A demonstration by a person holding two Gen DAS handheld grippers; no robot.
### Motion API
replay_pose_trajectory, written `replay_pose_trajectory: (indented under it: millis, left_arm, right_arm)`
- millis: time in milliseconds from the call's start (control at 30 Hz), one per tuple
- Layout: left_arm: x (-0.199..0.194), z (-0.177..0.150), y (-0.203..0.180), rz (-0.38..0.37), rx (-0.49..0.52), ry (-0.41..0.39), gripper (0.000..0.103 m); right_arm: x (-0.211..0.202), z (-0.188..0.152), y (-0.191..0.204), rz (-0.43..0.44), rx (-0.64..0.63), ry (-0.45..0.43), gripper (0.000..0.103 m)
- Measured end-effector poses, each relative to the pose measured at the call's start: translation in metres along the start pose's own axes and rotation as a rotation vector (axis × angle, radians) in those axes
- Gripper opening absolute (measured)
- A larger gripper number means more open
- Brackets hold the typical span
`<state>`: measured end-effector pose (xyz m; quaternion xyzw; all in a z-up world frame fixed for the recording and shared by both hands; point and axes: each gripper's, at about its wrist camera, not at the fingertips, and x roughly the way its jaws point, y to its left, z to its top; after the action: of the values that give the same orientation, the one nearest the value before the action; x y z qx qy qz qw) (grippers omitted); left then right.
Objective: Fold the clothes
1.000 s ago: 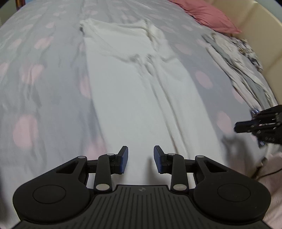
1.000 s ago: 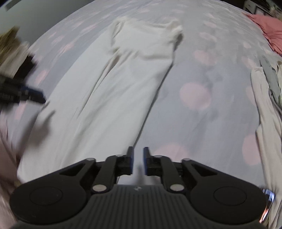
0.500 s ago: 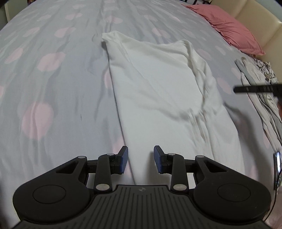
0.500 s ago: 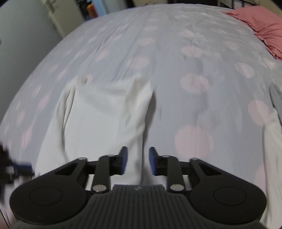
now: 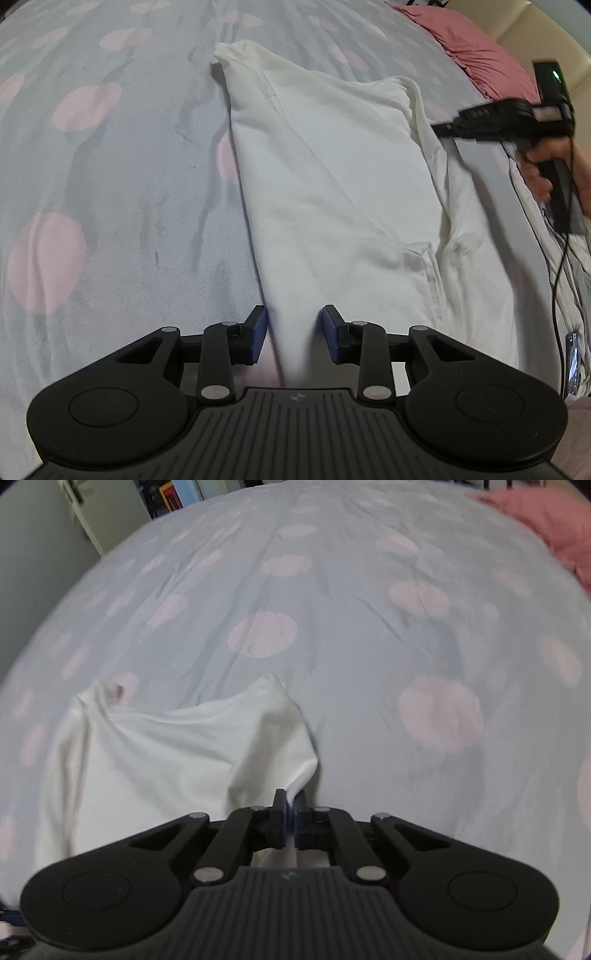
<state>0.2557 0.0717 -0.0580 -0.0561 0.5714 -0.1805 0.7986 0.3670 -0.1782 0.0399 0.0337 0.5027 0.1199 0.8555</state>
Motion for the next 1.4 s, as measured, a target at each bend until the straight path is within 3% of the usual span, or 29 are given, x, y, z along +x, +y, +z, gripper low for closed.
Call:
replay_pose_trajectory:
  millis: [100, 300, 367, 533, 667, 833, 967, 1067, 1267, 1300, 1333, 1367, 1400]
  left_arm:
    - [0.002, 0.002, 0.001, 0.000, -0.009, 0.013, 0.030]
    - [0.001, 0.000, 0.001, 0.000, -0.001, 0.009, 0.030]
    - [0.001, 0.001, 0.001, 0.001, -0.004, 0.011, 0.030]
    - [-0.005, 0.004, -0.004, 0.014, 0.019, -0.014, 0.030]
    - [-0.013, 0.014, 0.003, 0.019, -0.003, -0.083, 0.030]
    - [-0.022, 0.026, 0.012, 0.025, -0.032, -0.170, 0.030]
    - [-0.021, 0.063, 0.020, 0.052, -0.089, -0.247, 0.041]
    - [-0.013, 0.100, 0.014, 0.129, -0.068, -0.274, 0.044]
    - [0.020, 0.152, 0.013, 0.229, -0.106, -0.163, 0.045]
    - [0.026, 0.157, 0.014, 0.240, -0.114, -0.143, 0.043]
    - [0.032, 0.160, 0.015, 0.260, -0.109, -0.122, 0.039]
    - [0.038, 0.163, 0.016, 0.282, -0.102, -0.102, 0.025]
    - [0.043, 0.167, 0.016, 0.295, -0.086, -0.079, 0.011]
  right_arm:
    - [0.012, 0.006, 0.009, -0.068, -0.005, -0.042, 0.003]
    - [-0.001, 0.030, 0.000, -0.039, 0.036, -0.151, 0.002]
    - [-0.012, 0.038, -0.003, -0.027, 0.035, -0.172, 0.007]
    - [-0.015, 0.036, -0.003, -0.020, -0.021, -0.097, 0.006]
    - [0.010, 0.030, 0.005, 0.044, -0.003, -0.054, 0.005]
    - [0.044, 0.033, 0.018, 0.005, 0.019, -0.042, 0.004]
    - [0.052, 0.040, 0.019, -0.025, 0.030, -0.057, 0.002]
    - [0.050, 0.045, 0.018, -0.051, 0.026, -0.097, 0.005]
    - [0.022, 0.042, 0.004, -0.022, 0.004, -0.181, 0.007]
    - [0.017, 0.042, 0.000, -0.010, 0.001, -0.181, 0.010]
    - [0.012, 0.041, -0.004, -0.008, -0.004, -0.184, 0.020]
    - [0.009, 0.040, -0.008, -0.007, -0.013, -0.187, 0.029]
    - [0.006, 0.039, -0.011, -0.004, -0.021, -0.187, 0.030]
